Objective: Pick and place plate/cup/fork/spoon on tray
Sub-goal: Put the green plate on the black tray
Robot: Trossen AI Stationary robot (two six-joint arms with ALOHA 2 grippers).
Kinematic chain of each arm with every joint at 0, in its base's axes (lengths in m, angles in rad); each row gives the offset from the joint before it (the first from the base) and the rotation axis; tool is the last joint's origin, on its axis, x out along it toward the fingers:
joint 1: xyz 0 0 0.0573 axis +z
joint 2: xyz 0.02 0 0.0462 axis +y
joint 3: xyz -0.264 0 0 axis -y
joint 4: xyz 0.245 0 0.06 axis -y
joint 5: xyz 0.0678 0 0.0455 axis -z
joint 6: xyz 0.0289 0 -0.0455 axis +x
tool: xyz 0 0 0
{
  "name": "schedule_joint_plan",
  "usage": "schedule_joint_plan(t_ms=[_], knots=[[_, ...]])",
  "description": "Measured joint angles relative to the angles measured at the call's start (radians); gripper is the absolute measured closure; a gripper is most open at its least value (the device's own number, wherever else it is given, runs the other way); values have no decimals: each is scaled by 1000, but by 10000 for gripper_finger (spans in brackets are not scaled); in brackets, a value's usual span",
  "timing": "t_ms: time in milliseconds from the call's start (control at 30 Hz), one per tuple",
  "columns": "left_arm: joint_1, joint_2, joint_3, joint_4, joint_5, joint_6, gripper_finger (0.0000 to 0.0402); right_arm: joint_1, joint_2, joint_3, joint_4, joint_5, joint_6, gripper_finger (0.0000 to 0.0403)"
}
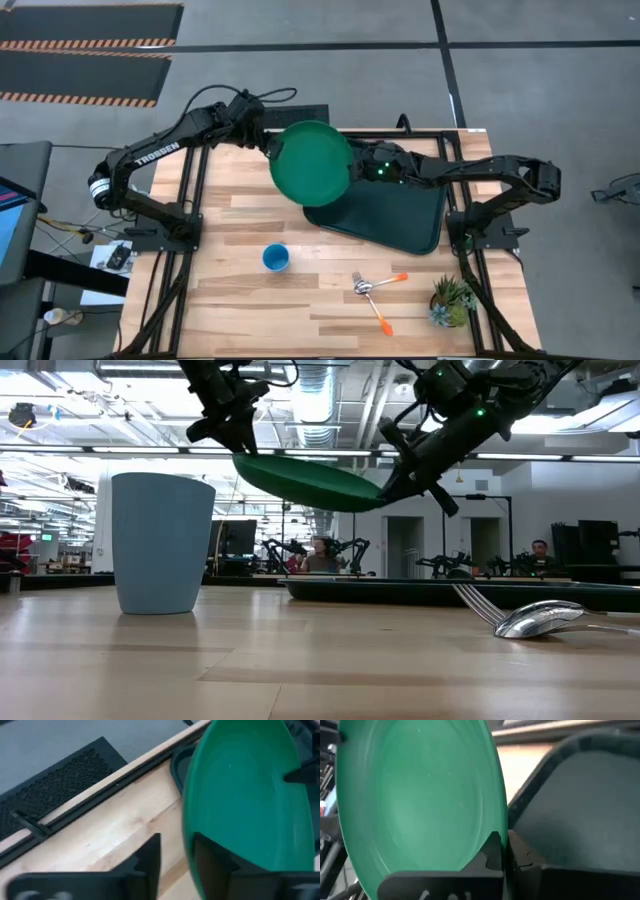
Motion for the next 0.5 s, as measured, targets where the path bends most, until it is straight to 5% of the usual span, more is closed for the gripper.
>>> schedule_joint_plan(t_ms=[267, 500], knots=[[-19, -1, 0, -15, -86, 11, 156, 73, -1, -15, -219, -37, 39, 401], [-18, -1, 0, -16, -116, 1, 120, 48, -1, -17, -378, -10, 42, 401]])
